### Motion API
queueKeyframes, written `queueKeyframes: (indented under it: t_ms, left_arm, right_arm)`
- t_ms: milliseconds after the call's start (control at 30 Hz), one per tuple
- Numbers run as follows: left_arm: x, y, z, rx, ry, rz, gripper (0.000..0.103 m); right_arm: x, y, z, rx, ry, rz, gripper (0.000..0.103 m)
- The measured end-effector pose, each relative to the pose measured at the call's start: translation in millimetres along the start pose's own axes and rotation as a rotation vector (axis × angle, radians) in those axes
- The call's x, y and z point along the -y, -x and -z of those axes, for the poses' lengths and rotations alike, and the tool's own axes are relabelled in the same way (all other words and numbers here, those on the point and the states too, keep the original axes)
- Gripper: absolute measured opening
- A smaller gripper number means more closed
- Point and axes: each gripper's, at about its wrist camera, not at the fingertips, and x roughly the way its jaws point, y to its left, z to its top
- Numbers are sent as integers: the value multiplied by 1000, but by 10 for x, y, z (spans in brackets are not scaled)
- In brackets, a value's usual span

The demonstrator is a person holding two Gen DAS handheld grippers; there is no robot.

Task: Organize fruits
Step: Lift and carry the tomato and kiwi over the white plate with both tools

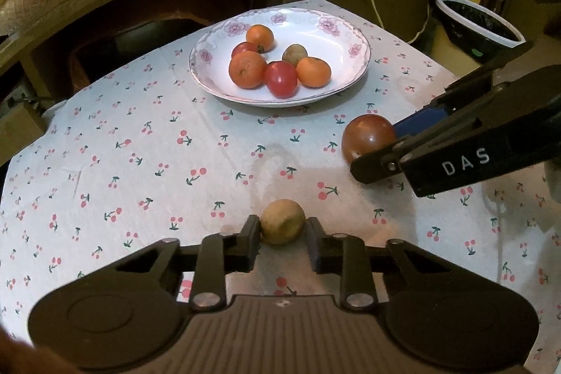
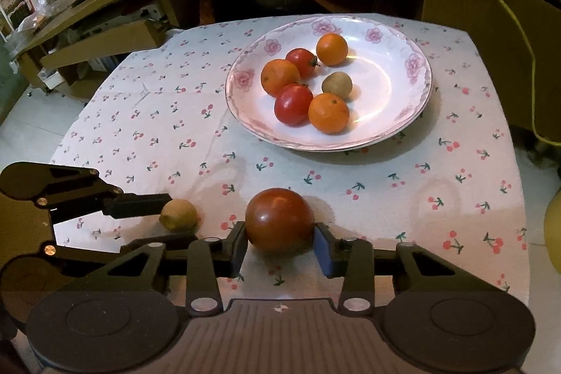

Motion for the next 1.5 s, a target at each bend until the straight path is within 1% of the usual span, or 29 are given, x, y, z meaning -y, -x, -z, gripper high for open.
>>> queueKeyframes:
  t_ms: [200,500,800,1133,1500]
  left_arm:
    - [-9,31,-27,10,7,2,33]
    - [-22,100,-160,50,26,-6,33]
    - [-4,128,-368,93,38,-16,33]
    - [27,100,-604,127,44,-37,33]
    - [-102,-62,-817,143,67,-76,33]
  right_arm:
    - [-25,20,4,1,13,7,40]
    - [-32,132,-39,34,12,-1,40]
    - [-5,207,-87,63,-1,-3,40]
    - [142,312,-185,120,-39,24,40]
    - [235,234,-363,165,-79,63,41]
